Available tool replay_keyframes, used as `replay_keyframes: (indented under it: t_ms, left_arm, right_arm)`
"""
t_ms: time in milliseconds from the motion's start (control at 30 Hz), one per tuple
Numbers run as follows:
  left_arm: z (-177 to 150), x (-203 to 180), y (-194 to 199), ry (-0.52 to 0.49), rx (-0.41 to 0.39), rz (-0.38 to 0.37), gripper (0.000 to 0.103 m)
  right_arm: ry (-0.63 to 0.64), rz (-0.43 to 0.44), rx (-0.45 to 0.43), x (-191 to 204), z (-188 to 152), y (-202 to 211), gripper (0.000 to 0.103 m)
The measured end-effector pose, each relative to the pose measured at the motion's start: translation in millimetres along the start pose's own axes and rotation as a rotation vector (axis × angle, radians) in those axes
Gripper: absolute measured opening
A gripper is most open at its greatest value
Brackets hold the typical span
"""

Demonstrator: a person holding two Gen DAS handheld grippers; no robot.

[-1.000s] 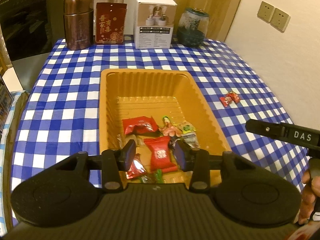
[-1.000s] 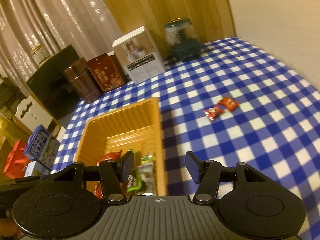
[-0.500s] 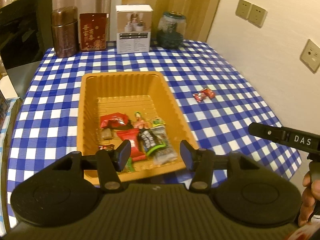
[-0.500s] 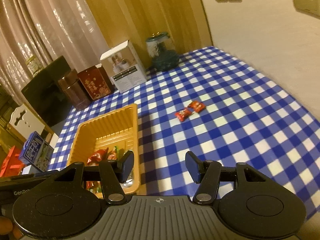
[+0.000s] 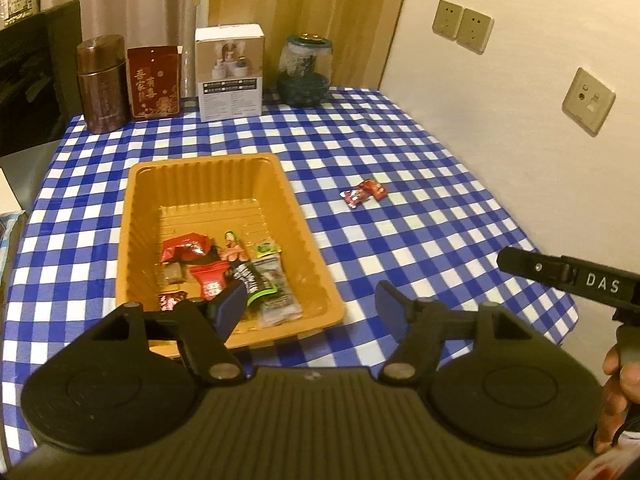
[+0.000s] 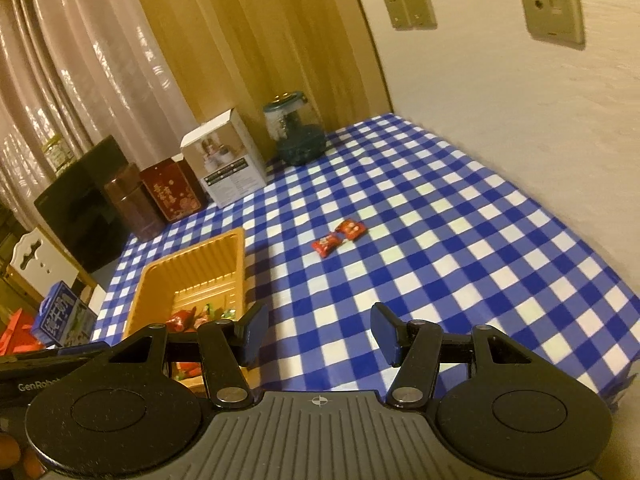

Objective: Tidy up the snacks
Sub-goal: 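Move both open tools toward the two small red candies on the cloth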

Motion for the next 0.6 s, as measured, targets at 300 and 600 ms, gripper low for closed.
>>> replay_keyframes:
  t_ms: [300,600]
  left_arm:
    - [3,-24,-11,-0.019,-0.005,-0.036,0.068]
    - [17,-50,-41,-0.144,-0.021,-0.107,0.068]
  right_arm:
    - [-0.014,-0.032,-0.009,-25,3,4,0.057]
    - [0.016,-0.040,0.000,-46,13,-14,0.057]
Point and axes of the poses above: each gripper's, at about its wrist camera, not at the fingertips, and y roughly against the way its jaws point, x to its left, z to its top, the point moved 10 cm from there along -y, roughly the way its jaws point, and after that the axes turned 11 degrees about -x, right-handed, at the moved point
